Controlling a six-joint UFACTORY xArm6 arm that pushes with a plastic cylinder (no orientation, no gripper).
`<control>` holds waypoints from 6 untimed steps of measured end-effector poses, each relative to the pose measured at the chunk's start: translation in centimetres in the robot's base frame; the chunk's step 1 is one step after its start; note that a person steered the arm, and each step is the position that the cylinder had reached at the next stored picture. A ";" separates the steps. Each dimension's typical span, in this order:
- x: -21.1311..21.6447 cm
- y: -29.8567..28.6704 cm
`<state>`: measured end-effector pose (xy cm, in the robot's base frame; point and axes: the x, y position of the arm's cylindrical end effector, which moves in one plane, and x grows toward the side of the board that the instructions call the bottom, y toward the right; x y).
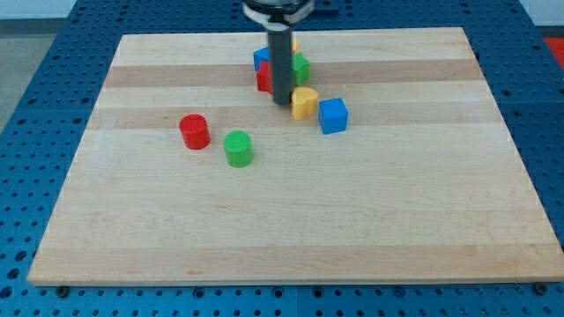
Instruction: Separate blue triangle from red star
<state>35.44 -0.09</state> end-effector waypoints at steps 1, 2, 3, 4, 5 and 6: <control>1.1 2.3; 1.2 3.2; -0.7 3.2; -4.9 4.2; -9.2 4.1; -9.7 -0.4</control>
